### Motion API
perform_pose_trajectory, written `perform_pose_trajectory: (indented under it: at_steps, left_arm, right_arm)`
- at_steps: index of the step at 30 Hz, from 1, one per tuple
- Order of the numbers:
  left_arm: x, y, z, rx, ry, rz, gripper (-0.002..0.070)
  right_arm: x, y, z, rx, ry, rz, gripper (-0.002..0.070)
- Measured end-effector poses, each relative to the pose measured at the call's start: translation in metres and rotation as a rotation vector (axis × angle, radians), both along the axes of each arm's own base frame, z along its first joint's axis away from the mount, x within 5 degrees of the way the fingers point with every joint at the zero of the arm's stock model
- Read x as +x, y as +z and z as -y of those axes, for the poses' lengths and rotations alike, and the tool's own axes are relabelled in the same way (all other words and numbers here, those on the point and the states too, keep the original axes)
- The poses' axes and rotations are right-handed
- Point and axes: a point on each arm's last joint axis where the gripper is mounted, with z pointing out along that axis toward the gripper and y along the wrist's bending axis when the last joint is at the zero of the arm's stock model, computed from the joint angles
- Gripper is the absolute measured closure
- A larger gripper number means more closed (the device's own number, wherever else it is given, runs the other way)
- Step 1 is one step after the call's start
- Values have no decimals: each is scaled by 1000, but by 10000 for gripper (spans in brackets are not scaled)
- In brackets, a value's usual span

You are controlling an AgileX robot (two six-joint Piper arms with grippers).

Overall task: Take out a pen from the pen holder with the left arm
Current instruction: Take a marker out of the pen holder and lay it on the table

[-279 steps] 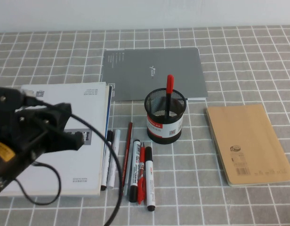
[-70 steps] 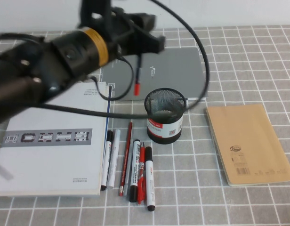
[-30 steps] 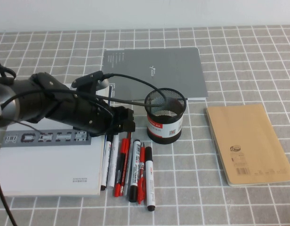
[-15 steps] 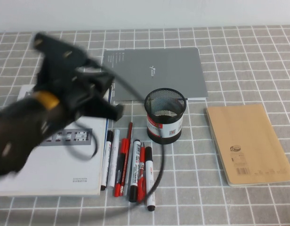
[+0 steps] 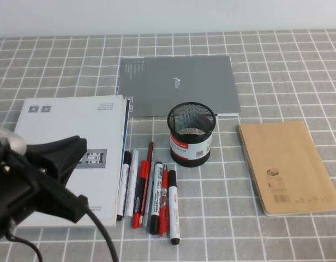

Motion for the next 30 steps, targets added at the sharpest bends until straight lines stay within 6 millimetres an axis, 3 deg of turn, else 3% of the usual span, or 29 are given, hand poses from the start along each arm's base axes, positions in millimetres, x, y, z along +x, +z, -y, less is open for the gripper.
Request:
perform_pose_trajectory:
  at_steps: [14,18,24,30]
  left_arm:
    - [3,-7,-1,139,-27,29,676]
    - [0,-20,-4,232,-48,51,676]
    - [-10,-46,-28,316,28,67,676]
    - [-27,-58,-58,155,246,141,676]
  right_arm:
    - [0,0,0,0,0,0,689]
    - [0,0,0,0,0,0,689]
    - [0,0,0,0,0,0,689]
    - [0,0,0,0,0,0,689]
